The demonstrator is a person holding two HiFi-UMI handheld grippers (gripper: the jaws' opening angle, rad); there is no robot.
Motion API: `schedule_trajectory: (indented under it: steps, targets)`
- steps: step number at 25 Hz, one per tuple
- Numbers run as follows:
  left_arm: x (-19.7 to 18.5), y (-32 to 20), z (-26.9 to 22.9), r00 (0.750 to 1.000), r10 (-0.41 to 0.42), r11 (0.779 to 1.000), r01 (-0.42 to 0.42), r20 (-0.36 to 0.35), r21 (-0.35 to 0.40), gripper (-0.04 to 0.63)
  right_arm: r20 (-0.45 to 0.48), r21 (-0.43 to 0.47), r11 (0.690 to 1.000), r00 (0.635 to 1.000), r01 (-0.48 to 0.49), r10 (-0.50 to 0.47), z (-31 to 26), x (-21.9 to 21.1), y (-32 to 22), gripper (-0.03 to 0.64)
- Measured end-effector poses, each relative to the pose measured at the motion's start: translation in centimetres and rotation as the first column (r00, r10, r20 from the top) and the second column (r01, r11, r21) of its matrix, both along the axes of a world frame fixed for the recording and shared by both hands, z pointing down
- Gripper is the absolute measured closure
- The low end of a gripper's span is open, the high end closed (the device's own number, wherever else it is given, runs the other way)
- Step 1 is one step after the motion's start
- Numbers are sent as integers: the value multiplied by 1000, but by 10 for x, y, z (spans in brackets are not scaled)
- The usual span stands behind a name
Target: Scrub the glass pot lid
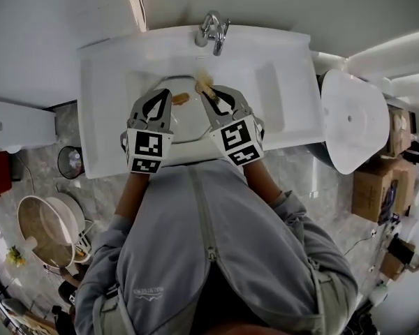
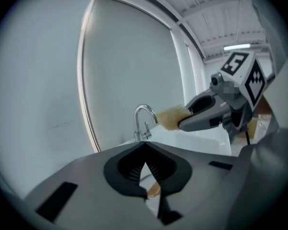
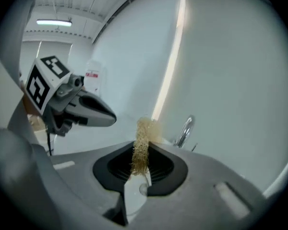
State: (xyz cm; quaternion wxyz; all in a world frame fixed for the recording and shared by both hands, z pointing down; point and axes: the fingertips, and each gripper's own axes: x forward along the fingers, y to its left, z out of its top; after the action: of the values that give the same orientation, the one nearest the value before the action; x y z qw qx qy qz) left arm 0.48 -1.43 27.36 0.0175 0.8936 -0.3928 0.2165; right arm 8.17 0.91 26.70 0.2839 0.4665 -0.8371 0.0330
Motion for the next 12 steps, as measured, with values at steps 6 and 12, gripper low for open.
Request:
schedule_trajectory:
  steps: [6,12]
  targets:
    - [-18,-1,-58,946,-123,987,149,-301,64,589,282,175,967,950,-187,133,-55,13,-7,569]
    - [-23,10,-77,950,-101,970,160,-296,182,589,317,263,940,940,-218,129,-75,2,-1,569]
